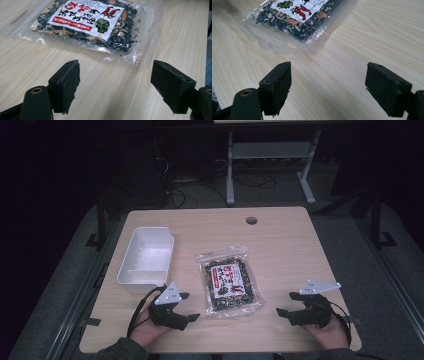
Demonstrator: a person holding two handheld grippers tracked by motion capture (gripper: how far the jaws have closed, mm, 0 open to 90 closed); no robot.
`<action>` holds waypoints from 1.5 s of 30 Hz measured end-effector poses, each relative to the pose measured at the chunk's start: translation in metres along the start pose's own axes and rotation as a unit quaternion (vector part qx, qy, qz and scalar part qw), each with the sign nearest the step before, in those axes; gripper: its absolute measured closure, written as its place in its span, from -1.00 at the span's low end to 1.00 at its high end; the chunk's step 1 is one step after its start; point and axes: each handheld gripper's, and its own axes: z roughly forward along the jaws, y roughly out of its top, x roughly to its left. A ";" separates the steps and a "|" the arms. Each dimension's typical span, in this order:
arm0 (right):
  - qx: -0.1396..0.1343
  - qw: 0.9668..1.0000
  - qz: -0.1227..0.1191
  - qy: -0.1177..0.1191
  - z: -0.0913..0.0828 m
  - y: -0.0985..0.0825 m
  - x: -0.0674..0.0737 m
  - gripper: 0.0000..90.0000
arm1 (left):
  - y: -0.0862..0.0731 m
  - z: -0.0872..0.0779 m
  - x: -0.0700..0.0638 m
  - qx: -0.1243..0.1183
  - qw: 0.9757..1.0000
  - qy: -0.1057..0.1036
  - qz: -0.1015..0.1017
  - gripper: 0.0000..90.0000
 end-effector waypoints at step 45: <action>0.064 0.996 -0.023 0.049 0.090 0.179 -0.061 -0.54 | 0.032 0.058 0.005 0.045 0.998 -0.040 0.001 0.08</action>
